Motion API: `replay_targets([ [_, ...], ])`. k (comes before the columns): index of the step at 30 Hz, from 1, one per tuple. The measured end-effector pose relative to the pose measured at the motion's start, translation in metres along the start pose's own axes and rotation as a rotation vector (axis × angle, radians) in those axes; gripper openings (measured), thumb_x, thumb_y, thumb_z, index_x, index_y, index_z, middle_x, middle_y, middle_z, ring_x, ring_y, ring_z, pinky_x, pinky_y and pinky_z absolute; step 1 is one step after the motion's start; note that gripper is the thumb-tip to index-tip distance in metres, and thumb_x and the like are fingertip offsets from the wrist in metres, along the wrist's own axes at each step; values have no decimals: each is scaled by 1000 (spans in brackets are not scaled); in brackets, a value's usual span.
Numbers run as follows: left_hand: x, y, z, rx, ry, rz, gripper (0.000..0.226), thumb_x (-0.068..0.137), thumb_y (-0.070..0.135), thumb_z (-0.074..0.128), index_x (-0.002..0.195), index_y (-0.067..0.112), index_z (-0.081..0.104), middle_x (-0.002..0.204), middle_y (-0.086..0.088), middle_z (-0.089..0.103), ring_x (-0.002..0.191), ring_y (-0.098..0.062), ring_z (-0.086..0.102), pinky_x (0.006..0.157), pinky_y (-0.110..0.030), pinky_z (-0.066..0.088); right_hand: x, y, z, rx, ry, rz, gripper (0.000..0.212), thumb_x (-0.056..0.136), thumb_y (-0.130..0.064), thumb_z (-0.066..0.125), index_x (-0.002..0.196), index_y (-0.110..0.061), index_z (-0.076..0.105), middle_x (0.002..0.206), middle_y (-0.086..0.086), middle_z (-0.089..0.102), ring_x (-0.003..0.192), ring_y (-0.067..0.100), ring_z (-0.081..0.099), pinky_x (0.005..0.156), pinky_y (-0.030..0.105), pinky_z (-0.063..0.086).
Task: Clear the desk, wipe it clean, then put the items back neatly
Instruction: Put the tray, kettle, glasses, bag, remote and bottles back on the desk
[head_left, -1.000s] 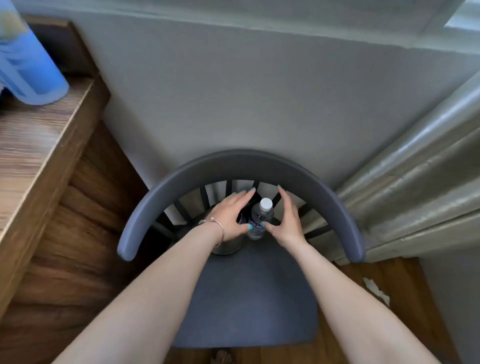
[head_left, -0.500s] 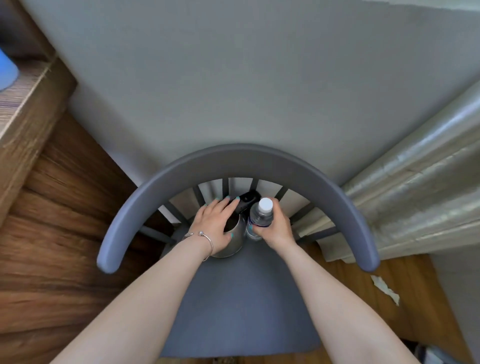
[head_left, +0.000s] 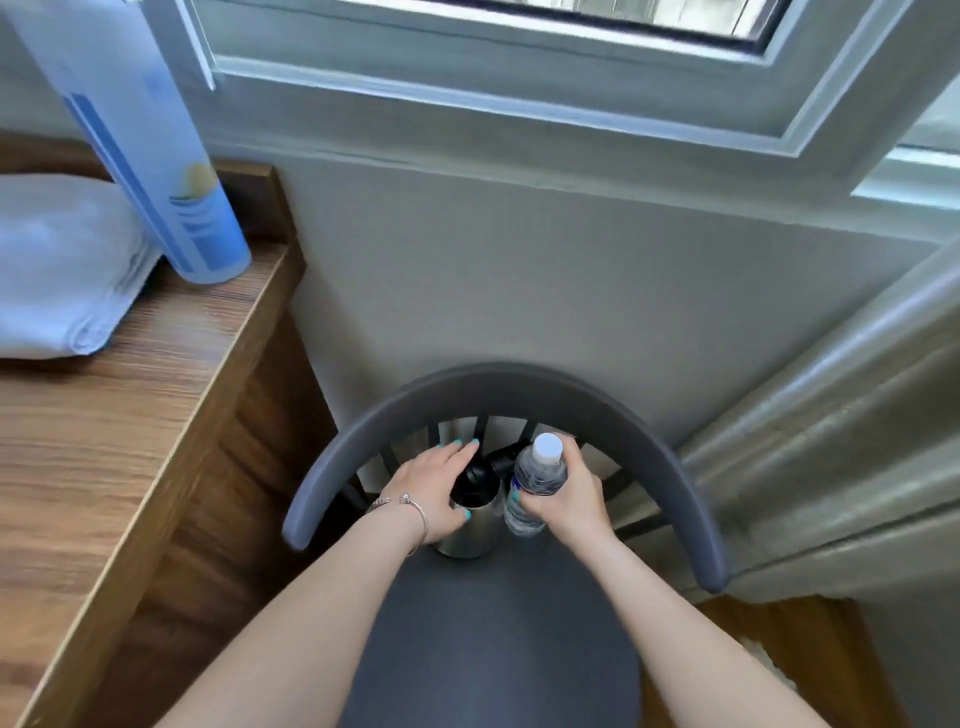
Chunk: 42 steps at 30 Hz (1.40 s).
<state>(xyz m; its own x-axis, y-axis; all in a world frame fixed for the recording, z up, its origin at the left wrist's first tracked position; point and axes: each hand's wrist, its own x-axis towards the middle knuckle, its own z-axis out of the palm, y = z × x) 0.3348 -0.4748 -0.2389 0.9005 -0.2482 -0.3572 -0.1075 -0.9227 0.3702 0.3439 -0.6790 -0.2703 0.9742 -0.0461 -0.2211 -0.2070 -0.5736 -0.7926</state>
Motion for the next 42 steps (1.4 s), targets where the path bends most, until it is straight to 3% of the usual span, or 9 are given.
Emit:
replay_targets([
  [5,-26,7,-57,-39,80,-9,92,85,31,63,154,29,2,160,2,16,147,-19,14,118,-31,16,-24,-60,-27,20,30,-66,66,64,-19,85,113,-46,49,96,-14,68,87,-3,63,71,6,43],
  [11,-61,6,-126,-87,204,-10,92,85,31,66,153,32,5,153,1,33,139,-22,30,111,-35,32,-48,-133,-44,5,129,-169,69,57,-43,84,116,-45,48,92,-11,70,90,17,66,80,34,54],
  [18,-107,-23,-218,58,307,2,88,85,38,65,153,28,11,154,-2,32,141,-23,28,111,-36,31,-74,-238,-54,-21,133,-326,69,51,-48,84,111,-51,50,86,-12,72,85,14,69,82,39,56],
  [23,-161,-72,-267,46,354,-40,80,85,30,65,152,25,20,153,1,34,138,-24,34,108,-38,36,-97,-314,-38,13,147,-413,64,50,-44,85,105,-56,53,85,-14,72,82,9,70,83,39,57],
  [28,-228,-138,-295,1,348,-112,85,85,28,65,153,27,14,156,-2,25,140,-25,31,110,-37,33,-126,-382,-3,19,102,-508,65,50,-45,85,106,-58,55,91,-17,72,85,5,69,81,39,59],
  [31,-268,-186,-306,-32,333,-162,93,81,33,68,153,34,8,157,2,22,140,-21,31,110,-32,33,-143,-421,33,49,86,-532,82,44,-50,85,119,-51,52,99,-14,72,89,9,69,82,40,59],
  [34,-310,-237,-320,-4,350,-212,100,76,41,71,151,42,4,155,6,27,137,-19,36,110,-37,36,-167,-460,78,70,53,-568,95,46,-48,88,130,-51,45,108,-11,69,96,12,67,85,36,56],
  [36,-338,-268,-329,31,351,-288,96,80,38,69,153,33,7,155,3,27,138,-23,35,110,-40,35,-184,-487,110,85,22,-603,91,52,-42,90,131,-48,45,110,-11,69,97,11,66,85,34,56],
  [42,-400,-346,-346,74,372,-422,95,81,40,69,153,33,8,155,-1,28,138,-28,32,110,-42,35,-217,-554,203,160,-49,-669,75,52,-45,86,118,-46,52,113,-16,67,104,12,64,90,39,55],
])
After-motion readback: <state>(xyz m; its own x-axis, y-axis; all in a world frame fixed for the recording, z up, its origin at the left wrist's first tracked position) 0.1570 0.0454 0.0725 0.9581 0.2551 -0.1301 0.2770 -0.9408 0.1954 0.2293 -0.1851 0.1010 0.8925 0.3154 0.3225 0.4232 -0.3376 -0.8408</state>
